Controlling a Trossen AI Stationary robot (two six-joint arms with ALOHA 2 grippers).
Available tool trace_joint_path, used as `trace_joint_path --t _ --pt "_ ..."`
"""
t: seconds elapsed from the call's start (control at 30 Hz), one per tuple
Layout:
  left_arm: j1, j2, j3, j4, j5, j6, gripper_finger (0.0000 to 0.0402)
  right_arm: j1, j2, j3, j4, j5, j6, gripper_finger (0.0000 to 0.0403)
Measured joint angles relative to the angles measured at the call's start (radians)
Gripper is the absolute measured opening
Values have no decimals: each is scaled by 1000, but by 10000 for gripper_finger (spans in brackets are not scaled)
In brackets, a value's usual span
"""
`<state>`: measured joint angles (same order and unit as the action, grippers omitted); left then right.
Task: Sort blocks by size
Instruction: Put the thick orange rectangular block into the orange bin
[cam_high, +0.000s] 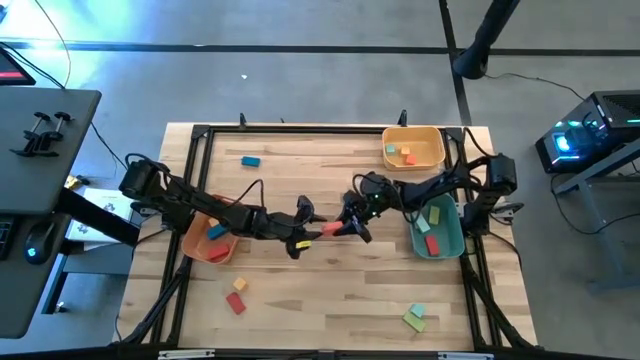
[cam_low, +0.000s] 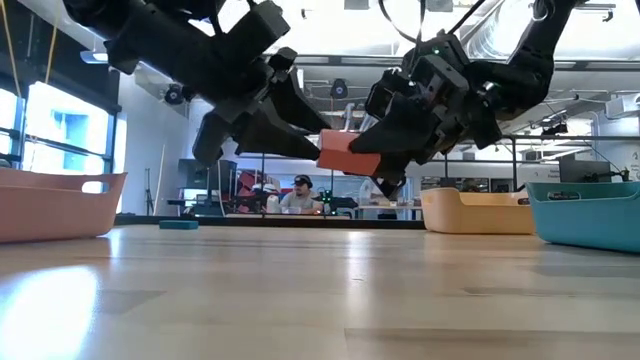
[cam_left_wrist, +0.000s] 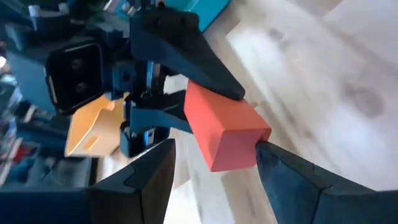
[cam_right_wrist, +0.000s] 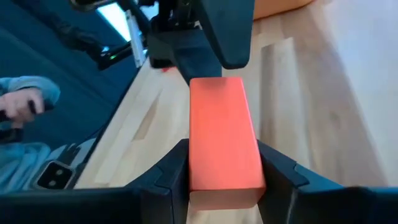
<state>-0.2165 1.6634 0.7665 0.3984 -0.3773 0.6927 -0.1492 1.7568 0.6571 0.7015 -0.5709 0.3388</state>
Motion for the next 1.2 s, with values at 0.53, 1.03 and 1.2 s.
trace_joint_path --t 0.53,1.03,1.2 --pt "-33 -7 7 -35 -112 -64 212 -48 -18 9 -60 18 -29 127" --pt "-17 10 3 105 -77 -134 212 34 -19 5 98 -21 -25 127" --pt "-24 10 2 152 -67 -115 211 34 -19 5 108 -14 -4 127"
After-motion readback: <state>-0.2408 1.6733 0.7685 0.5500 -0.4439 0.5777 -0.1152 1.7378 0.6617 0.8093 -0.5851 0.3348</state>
